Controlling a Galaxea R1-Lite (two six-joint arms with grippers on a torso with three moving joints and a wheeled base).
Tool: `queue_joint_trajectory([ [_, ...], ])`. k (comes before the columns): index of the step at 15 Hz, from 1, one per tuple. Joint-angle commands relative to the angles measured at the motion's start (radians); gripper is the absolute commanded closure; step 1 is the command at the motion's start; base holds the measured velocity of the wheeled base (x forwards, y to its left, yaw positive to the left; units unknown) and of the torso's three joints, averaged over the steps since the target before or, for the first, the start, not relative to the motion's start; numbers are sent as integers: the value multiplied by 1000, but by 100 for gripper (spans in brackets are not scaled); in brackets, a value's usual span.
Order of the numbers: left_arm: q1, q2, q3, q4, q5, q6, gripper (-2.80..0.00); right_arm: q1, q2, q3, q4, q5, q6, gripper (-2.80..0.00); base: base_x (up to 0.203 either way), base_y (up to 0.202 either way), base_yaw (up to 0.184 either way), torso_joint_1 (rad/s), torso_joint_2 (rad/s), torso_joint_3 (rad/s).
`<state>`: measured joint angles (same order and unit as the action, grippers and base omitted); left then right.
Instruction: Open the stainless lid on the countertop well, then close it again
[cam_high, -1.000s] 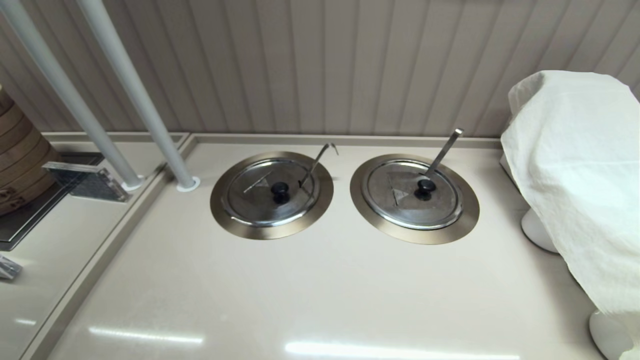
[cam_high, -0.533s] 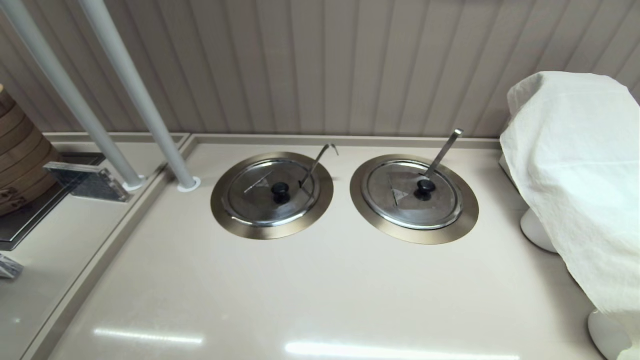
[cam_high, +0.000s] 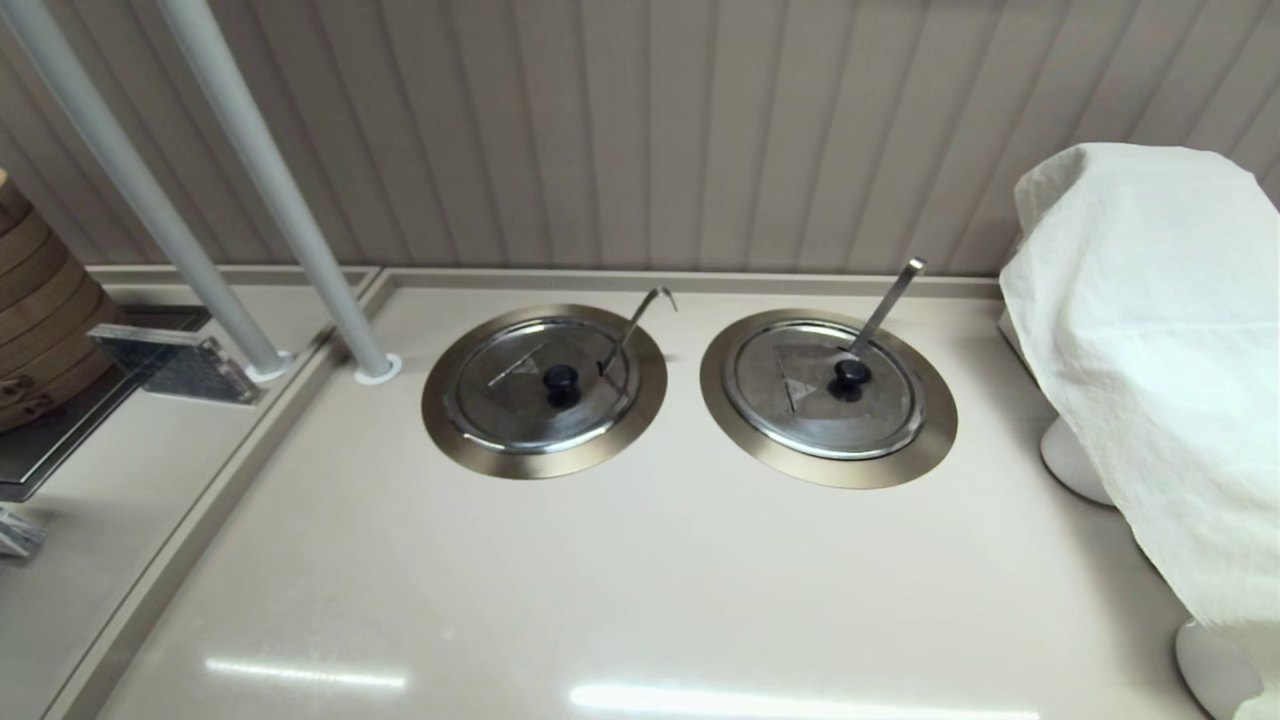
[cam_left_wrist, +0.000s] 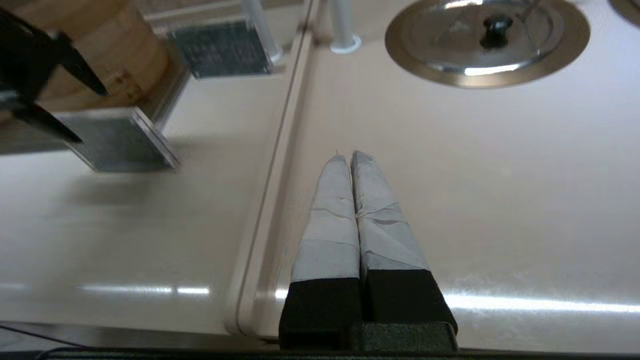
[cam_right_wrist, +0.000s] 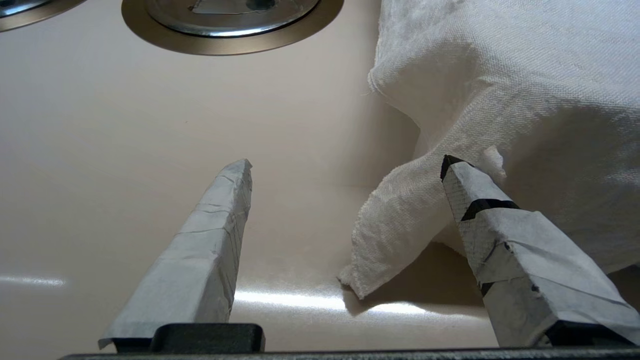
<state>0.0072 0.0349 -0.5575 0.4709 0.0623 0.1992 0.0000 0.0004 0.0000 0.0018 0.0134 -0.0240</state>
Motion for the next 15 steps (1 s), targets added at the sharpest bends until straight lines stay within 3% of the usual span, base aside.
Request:
queue_joint_trajectory([
  [1, 0, -30, 160, -68, -5, -10, 0, -1, 0, 0, 0, 0, -1, -280, 0, 0, 0, 0, 0, 0],
  [4, -1, -33, 474, -370, -28, 6, 0, 0, 0, 0, 0, 0, -1, -280, 0, 0, 0, 0, 0, 0],
  [6, -1, -34, 563, -472, -87, 12, 0, 0, 0, 0, 0, 0, -1, -280, 0, 0, 0, 0, 0, 0],
  [7, -2, -34, 559, -451, -134, 9, 0, 0, 0, 0, 0, 0, -1, -280, 0, 0, 0, 0, 0, 0],
  [8, -2, -34, 559, -457, -134, -13, 0, 0, 0, 0, 0, 0, -1, -280, 0, 0, 0, 0, 0, 0],
  [11, -1, -33, 559, -457, -110, -105, 0, 0, 0, 0, 0, 0, -1, -280, 0, 0, 0, 0, 0, 0],
  [13, -2, -34, 559, -457, -99, -120, 0, 0, 0, 0, 0, 0, -1, -280, 0, 0, 0, 0, 0, 0],
  [15, -1, -35, 559, -462, -58, -198, 0, 0, 0, 0, 0, 0, -1, -280, 0, 0, 0, 0, 0, 0],
])
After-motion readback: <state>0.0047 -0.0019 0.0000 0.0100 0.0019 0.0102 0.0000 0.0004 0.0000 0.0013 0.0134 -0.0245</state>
